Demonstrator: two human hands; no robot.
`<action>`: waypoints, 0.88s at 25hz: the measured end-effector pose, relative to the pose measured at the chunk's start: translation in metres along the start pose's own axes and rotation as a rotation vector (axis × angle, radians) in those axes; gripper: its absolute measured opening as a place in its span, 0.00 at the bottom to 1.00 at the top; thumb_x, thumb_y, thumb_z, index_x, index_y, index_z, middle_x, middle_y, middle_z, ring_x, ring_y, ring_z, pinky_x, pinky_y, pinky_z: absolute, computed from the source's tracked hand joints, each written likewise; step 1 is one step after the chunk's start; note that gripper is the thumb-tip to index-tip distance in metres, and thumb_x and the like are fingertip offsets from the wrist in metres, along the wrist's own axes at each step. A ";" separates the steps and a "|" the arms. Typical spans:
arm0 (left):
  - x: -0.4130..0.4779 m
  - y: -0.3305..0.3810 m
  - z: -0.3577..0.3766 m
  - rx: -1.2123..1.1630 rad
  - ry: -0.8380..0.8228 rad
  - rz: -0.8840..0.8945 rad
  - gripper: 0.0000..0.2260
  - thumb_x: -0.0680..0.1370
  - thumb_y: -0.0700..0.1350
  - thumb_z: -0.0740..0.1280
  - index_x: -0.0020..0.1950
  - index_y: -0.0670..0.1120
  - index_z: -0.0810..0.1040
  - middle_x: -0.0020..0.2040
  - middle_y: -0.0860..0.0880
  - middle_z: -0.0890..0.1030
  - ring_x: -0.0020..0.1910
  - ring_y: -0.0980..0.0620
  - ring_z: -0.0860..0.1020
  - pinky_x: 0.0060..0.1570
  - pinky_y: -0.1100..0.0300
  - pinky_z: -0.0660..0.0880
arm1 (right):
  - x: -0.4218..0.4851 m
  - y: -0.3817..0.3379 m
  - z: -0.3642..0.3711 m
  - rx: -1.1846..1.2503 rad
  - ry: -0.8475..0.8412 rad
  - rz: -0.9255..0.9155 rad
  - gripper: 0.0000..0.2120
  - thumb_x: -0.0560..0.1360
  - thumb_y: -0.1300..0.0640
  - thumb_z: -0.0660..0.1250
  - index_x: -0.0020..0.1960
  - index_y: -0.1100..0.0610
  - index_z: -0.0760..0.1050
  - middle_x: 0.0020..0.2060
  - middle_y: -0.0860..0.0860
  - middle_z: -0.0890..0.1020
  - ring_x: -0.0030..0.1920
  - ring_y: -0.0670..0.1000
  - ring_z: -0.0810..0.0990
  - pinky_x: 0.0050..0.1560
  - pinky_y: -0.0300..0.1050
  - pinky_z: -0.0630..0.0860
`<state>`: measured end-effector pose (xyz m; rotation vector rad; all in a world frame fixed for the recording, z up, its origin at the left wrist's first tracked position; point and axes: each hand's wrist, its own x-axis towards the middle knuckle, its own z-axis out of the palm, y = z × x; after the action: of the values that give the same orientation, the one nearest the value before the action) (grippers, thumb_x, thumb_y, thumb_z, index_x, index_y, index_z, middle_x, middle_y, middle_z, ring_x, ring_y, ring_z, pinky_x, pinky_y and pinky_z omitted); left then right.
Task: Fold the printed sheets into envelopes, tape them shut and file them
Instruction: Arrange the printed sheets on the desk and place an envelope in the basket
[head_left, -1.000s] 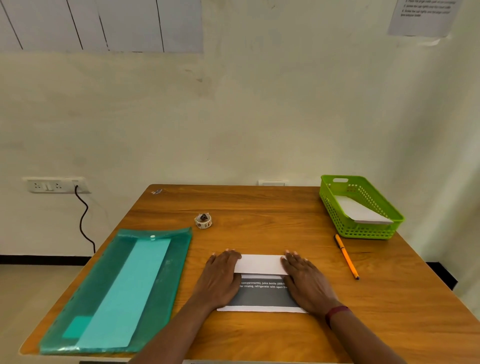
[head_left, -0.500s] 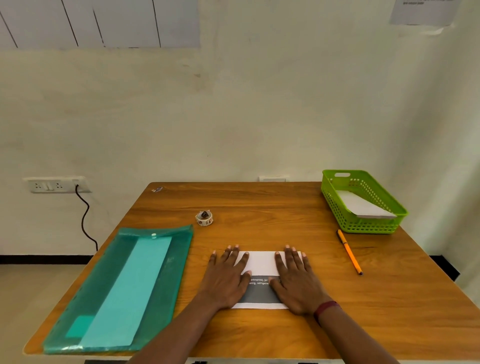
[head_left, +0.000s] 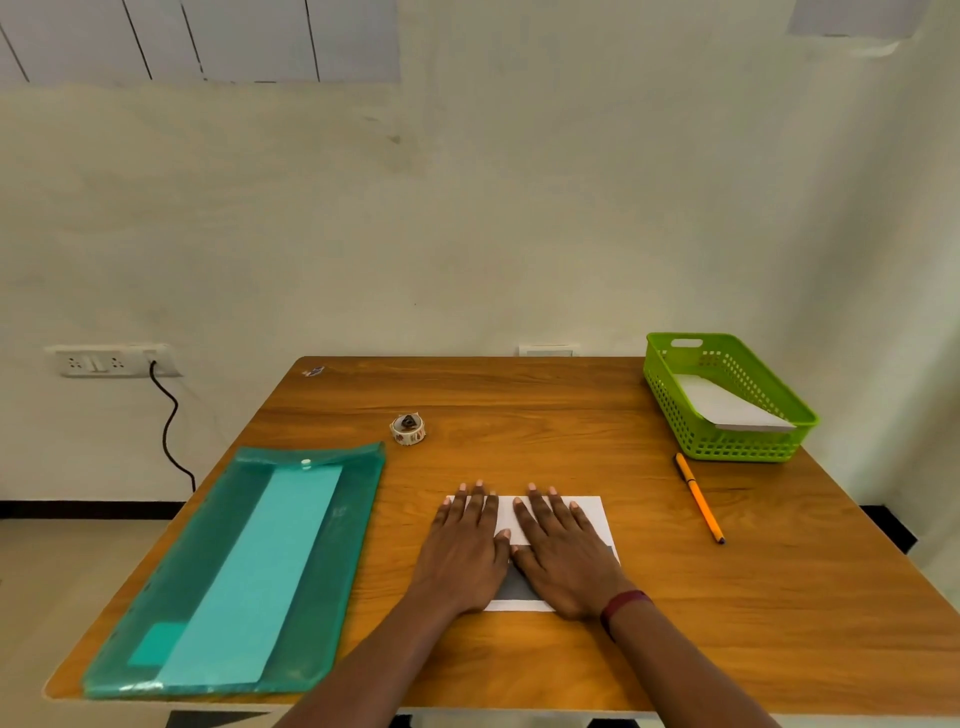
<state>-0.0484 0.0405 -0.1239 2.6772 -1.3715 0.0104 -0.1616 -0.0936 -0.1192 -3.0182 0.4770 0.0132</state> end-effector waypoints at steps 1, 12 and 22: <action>0.001 -0.002 0.000 -0.008 -0.019 -0.018 0.30 0.82 0.60 0.44 0.80 0.46 0.44 0.81 0.45 0.45 0.79 0.46 0.43 0.77 0.48 0.43 | -0.001 0.003 0.000 0.005 -0.002 0.018 0.33 0.80 0.36 0.40 0.79 0.51 0.39 0.79 0.52 0.39 0.78 0.54 0.37 0.75 0.51 0.37; 0.016 -0.025 -0.020 -0.090 -0.071 -0.049 0.38 0.74 0.73 0.54 0.77 0.52 0.59 0.76 0.50 0.62 0.73 0.47 0.60 0.67 0.45 0.62 | -0.005 0.038 -0.016 0.051 -0.065 0.076 0.32 0.81 0.37 0.45 0.80 0.51 0.46 0.80 0.53 0.46 0.79 0.54 0.44 0.76 0.51 0.45; 0.046 -0.014 -0.050 -0.063 -0.289 -0.093 0.38 0.67 0.66 0.73 0.71 0.55 0.64 0.68 0.45 0.64 0.69 0.43 0.61 0.63 0.43 0.66 | 0.020 0.033 -0.052 0.047 -0.120 0.088 0.36 0.73 0.42 0.71 0.76 0.49 0.60 0.67 0.55 0.68 0.68 0.58 0.66 0.63 0.57 0.71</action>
<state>-0.0071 0.0179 -0.0731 2.7672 -1.2907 -0.4378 -0.1528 -0.1355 -0.0702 -2.9271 0.5887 0.1851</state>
